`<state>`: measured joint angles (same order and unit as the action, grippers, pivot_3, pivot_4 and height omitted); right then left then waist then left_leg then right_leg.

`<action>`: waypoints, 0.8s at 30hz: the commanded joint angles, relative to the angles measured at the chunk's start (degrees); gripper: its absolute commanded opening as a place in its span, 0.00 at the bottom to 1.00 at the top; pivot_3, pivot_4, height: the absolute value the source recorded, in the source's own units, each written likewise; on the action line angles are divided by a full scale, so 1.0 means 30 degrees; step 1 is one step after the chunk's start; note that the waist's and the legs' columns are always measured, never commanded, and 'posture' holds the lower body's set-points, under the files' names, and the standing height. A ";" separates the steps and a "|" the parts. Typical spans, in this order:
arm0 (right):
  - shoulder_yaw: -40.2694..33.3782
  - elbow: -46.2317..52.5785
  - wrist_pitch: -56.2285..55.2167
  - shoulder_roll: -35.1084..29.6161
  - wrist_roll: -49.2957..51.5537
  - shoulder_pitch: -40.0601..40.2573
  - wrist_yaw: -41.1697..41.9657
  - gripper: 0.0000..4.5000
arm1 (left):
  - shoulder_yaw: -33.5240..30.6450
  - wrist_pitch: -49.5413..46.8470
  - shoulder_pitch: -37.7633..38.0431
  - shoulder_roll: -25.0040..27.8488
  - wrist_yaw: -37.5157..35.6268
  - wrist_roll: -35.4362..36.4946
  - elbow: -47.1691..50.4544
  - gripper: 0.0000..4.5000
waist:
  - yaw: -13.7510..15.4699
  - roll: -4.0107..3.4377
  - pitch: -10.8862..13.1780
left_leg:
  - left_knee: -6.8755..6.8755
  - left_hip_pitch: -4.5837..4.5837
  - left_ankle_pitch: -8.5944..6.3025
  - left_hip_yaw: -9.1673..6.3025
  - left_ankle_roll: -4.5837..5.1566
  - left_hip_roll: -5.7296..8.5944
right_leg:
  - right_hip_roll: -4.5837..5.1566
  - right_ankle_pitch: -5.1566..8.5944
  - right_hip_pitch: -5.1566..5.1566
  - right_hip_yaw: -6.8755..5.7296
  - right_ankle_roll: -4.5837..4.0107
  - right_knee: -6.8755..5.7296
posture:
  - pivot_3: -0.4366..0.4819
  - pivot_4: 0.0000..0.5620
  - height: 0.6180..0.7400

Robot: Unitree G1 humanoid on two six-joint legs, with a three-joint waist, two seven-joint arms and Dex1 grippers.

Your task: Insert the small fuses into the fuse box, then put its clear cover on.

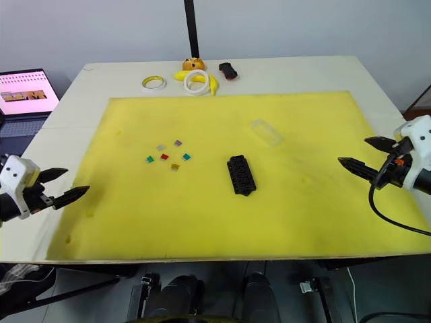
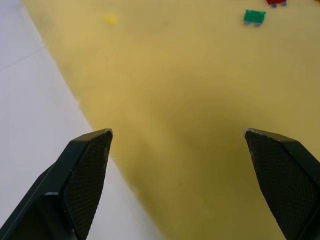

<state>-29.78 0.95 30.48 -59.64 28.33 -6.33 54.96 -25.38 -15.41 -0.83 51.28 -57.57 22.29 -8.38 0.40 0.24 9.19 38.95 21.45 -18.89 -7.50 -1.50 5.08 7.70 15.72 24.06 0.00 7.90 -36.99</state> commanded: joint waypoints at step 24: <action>-0.1319 0.2301 -0.0193 0.0682 0.0058 0.1406 -0.1167 1.00 | 0.1244 0.0446 -0.1674 0.0431 -0.1044 -0.0249 -0.1083 0.99 | -0.0005 0.0000 0.0000 | 0.0007 -0.0002 0.0000 0.0000 -0.0001 0.0001 | -0.0001 -0.0001 0.0002 0.0000 0.0001 -0.0015 | 0.48 0.27 1.00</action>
<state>-31.12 5.56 30.22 -57.62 28.25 -1.89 52.10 -21.42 -15.29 -5.26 51.52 -60.02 21.77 -11.51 0.39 0.24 9.19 38.97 21.45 -18.89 -7.50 -1.50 5.08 7.70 15.71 24.08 0.00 7.90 -37.04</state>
